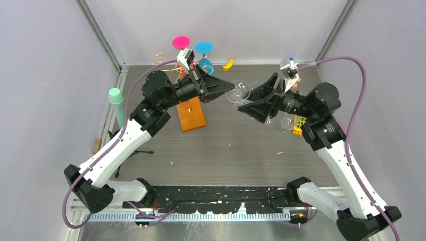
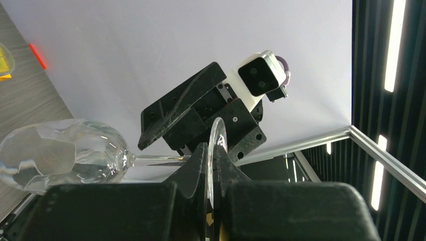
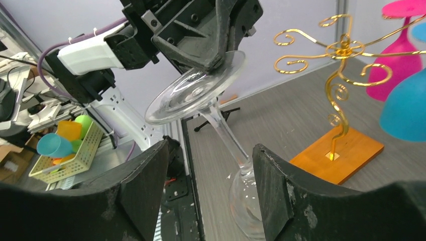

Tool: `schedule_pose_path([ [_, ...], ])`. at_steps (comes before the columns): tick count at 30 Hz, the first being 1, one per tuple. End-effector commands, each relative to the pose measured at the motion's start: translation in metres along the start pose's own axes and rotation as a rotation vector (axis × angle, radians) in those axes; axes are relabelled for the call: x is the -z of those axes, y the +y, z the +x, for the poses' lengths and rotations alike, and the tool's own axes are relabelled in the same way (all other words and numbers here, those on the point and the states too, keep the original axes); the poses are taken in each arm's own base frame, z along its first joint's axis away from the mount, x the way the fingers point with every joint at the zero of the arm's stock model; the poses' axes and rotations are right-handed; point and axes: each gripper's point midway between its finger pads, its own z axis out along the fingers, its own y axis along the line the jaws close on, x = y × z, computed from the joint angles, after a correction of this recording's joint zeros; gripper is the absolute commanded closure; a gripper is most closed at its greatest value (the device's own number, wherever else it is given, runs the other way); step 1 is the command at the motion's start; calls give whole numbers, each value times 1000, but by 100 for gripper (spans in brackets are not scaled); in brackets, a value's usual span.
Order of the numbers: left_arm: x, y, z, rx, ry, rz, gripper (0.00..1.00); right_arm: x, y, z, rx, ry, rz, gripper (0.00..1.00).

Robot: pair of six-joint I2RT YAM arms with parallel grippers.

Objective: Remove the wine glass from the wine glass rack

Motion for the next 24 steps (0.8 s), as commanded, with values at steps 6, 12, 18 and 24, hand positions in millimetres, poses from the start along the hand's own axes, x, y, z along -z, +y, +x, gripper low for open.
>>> schedule_pose_path([
  [6, 17, -41, 1, -14, -44, 105, 100, -13, 15, 1, 56, 44, -69, 41],
  [12, 17, -34, -6, -12, -91, 81, 100, -21, 14, 2, 21, 53, -72, 71],
  [18, 15, -32, -9, -8, -103, 84, 100, -25, 13, 7, 9, 51, -60, 89],
  [24, 18, -32, -12, -38, -130, 83, 74, -26, 4, -6, 10, -43, 13, 100],
])
